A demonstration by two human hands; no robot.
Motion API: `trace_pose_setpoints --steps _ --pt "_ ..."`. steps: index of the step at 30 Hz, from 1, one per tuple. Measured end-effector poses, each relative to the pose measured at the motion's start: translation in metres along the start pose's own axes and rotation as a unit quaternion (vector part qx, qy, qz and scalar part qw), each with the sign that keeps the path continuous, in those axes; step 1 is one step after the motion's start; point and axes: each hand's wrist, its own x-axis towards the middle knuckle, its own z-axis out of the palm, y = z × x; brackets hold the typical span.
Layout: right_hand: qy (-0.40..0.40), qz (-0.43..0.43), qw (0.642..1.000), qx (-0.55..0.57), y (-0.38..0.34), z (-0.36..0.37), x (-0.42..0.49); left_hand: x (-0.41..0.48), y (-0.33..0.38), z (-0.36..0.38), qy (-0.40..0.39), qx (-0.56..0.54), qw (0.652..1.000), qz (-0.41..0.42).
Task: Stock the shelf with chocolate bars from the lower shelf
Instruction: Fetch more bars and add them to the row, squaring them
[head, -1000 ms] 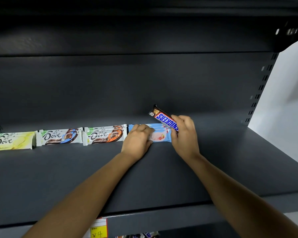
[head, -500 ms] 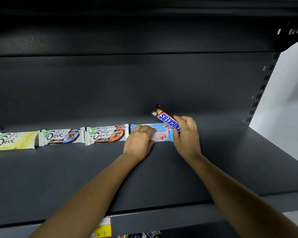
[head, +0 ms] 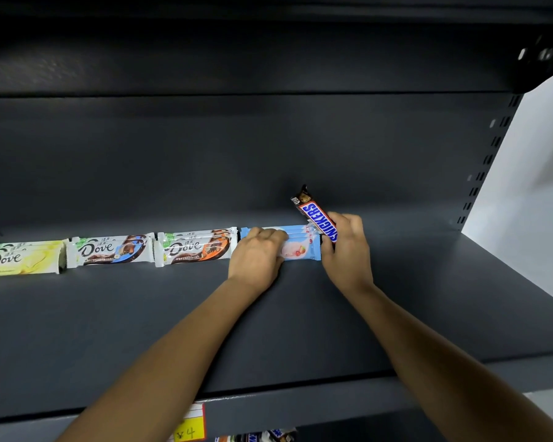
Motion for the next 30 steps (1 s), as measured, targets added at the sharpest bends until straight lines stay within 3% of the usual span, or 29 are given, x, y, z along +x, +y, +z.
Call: trace_pose_setpoints --steps 16,23,25,30 --pt "0.001 -0.009 1.000 0.004 0.002 0.004 0.002 -0.006 -0.009 0.001 0.010 0.010 0.999 0.033" --pt "-0.014 -0.072 0.997 -0.014 -0.004 0.004 -0.001 -0.007 -0.011 0.004 0.034 0.003 0.999 0.035" --pt "-0.012 -0.090 0.996 -0.018 -0.007 0.005 -0.002 -0.007 -0.010 0.001 0.059 -0.009 0.998 0.025" --pt "-0.011 -0.126 0.992 -0.025 -0.012 0.003 -0.002 -0.006 -0.007 -0.013 0.212 -0.020 0.976 0.045"
